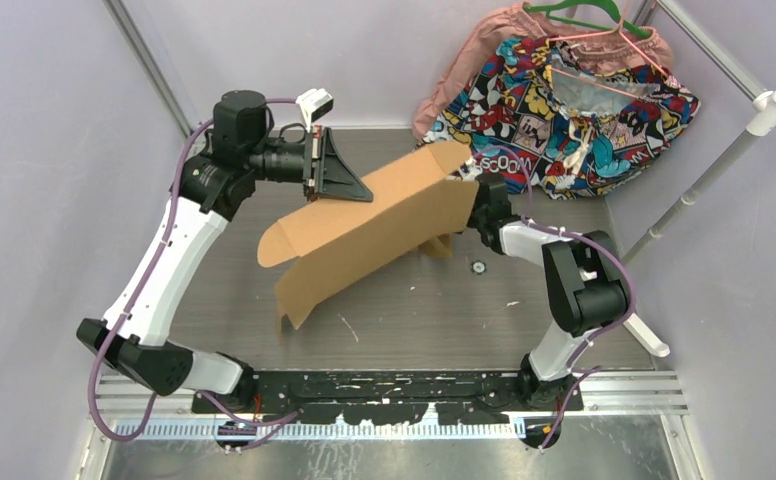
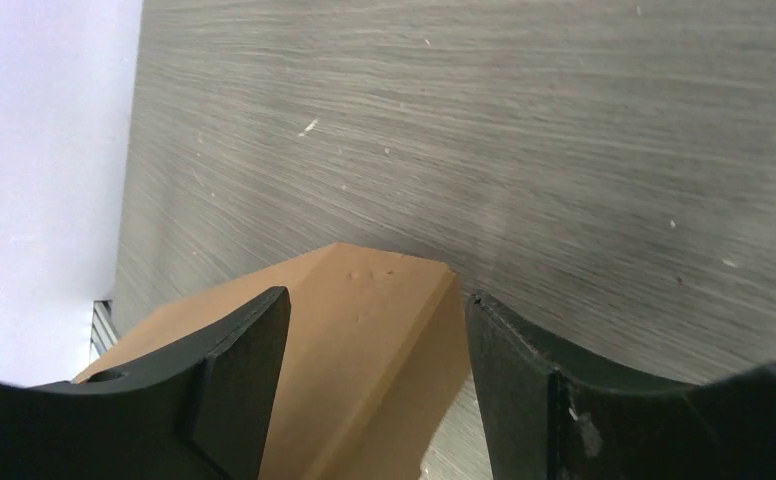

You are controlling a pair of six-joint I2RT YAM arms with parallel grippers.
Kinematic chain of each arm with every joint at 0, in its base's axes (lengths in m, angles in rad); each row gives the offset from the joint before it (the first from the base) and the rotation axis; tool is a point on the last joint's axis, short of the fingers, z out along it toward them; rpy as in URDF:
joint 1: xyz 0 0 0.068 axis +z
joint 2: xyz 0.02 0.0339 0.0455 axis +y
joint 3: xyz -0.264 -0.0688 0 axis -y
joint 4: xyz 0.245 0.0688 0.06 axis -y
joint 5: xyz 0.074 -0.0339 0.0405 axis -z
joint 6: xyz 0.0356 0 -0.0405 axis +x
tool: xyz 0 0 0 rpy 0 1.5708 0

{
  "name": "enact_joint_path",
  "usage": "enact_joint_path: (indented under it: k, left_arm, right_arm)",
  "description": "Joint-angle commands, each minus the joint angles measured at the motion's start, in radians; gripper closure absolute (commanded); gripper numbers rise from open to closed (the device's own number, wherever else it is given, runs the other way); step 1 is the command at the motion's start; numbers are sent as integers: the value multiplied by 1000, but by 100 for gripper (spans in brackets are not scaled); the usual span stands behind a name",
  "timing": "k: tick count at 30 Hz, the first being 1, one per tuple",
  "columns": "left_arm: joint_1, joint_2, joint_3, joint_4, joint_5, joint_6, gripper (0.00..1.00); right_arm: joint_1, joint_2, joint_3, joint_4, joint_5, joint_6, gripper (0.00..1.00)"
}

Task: Fold the paper box
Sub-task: Fold the paper box at the center of the board.

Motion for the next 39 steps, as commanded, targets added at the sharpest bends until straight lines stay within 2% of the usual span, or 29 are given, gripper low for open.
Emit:
enact_joint_path:
  k: [1, 6, 13, 18, 27, 39]
  left_arm:
    - [0, 21, 70, -135, -30, 149, 89]
    - [23, 38, 45, -181, -32, 213, 91]
    - [128, 47, 37, -185, -9, 237, 92]
    - [165, 64, 44, -54, 31, 122, 92]
    - [295, 137, 18, 165, 57, -68, 92]
    - [432, 252, 45, 269, 115, -131, 92]
  right_arm:
    - [3, -44, -7, 42, 10, -5, 30]
    - [4, -38, 7, 27, 9, -11, 30]
    - [6, -20, 39, 26, -2, -11, 31]
    - [11, -40, 74, -16, -24, -20, 33]
    - [12, -47, 177, -226, -77, -85, 34]
    - [14, 15, 256, -266, -90, -89, 34]
